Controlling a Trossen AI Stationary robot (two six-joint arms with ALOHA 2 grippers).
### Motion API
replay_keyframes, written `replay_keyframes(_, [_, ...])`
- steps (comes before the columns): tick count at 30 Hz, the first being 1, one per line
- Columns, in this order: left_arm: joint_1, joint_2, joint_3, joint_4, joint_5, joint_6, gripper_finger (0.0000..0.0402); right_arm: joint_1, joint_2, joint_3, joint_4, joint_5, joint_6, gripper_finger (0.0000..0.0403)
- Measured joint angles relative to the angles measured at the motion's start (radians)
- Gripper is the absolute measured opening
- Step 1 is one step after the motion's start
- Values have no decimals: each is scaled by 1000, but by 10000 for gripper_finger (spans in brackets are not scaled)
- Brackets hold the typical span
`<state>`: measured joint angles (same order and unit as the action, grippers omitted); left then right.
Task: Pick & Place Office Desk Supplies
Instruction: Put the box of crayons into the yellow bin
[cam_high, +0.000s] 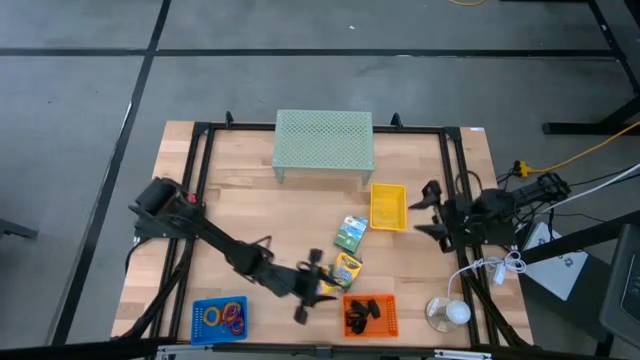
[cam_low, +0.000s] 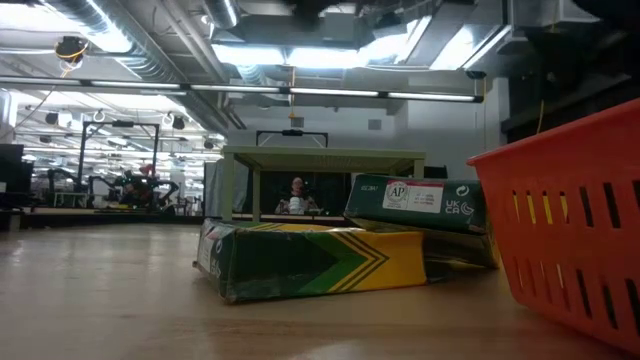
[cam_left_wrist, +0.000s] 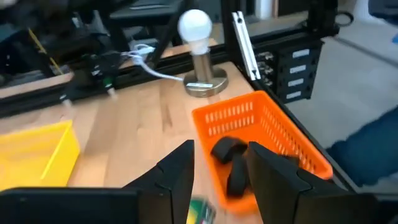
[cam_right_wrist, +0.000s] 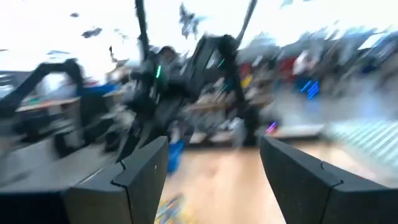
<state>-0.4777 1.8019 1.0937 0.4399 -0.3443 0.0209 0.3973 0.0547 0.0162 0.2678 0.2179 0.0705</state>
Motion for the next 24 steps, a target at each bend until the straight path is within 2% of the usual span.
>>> replay_keyframes(2, [-6, -47, -124, 104, -2, -39, 146, -6, 0, 0, 54, 81, -51, 255])
replay_keyframes(6, [-8, -153, -353, 205, -10, -161, 146, -16, 0, 0, 85, 253, -49, 255])
replay_keyframes(9, [-7, -216, -482, 243, -49, -224, 146, -35, 26, 0, 89, 280, -36, 255])
replay_keyframes(13, [-7, -265, -594, 371, -104, -204, 146, -93, 107, 1, 102, 339, 0, 255])
replay_keyframes(17, [-2, -284, -648, 452, -105, -181, 146, -167, 211, 0, 132, 283, 70, 255])
replay_keyframes(20, [14, -291, -654, 454, -108, -174, 146, -218, 307, 0, 203, 199, 117, 255])
replay_keyframes(24, [57, -291, -653, 484, -97, -133, 146, -255, 445, 7, 316, 158, 135, 255])
